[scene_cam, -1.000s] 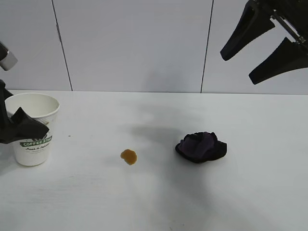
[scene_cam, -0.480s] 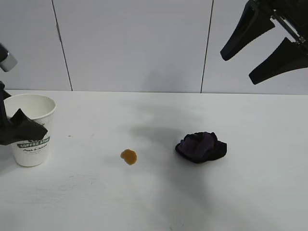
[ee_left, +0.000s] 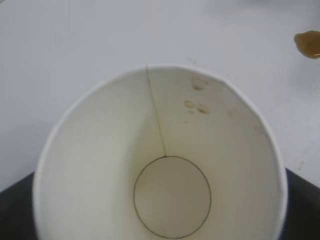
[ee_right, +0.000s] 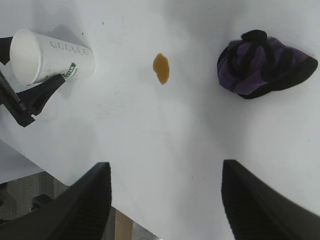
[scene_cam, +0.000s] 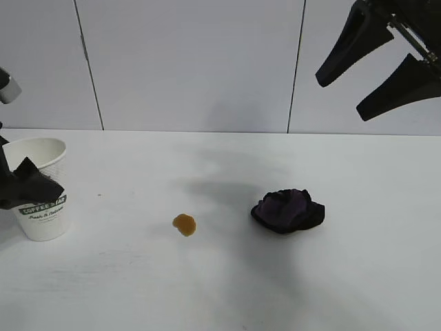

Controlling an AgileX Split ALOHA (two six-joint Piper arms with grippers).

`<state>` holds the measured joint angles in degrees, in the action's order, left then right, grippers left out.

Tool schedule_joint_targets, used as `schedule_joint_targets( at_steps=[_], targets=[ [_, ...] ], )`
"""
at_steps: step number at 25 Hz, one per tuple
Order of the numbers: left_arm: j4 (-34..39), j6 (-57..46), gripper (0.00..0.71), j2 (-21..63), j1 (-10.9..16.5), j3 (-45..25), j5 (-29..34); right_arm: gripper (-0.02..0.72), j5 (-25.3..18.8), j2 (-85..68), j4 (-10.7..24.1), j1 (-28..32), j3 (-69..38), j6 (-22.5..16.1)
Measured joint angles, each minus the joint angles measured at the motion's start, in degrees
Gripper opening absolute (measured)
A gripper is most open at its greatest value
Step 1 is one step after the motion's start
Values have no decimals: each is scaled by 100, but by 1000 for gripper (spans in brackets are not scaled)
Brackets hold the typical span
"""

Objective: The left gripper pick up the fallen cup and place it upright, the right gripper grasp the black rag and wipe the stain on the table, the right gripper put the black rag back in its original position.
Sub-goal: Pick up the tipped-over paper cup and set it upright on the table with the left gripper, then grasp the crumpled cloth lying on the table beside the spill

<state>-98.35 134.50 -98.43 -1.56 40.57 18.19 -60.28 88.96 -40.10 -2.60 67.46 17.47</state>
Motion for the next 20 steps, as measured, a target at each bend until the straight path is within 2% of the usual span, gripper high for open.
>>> schedule_joint_targets(
  at_steps=[7, 13, 20],
  targets=[
    [-4, -356, 687, 0, 0, -12, -126, 442, 2, 0, 0, 0, 0, 0],
    [-13, -610, 687, 0, 0, -301, -313, 442, 2, 0, 0, 0, 0, 0],
    [14, -1413, 687, 98, 0, -526, -567, 442, 2, 0, 0, 0, 0, 0]
  ],
)
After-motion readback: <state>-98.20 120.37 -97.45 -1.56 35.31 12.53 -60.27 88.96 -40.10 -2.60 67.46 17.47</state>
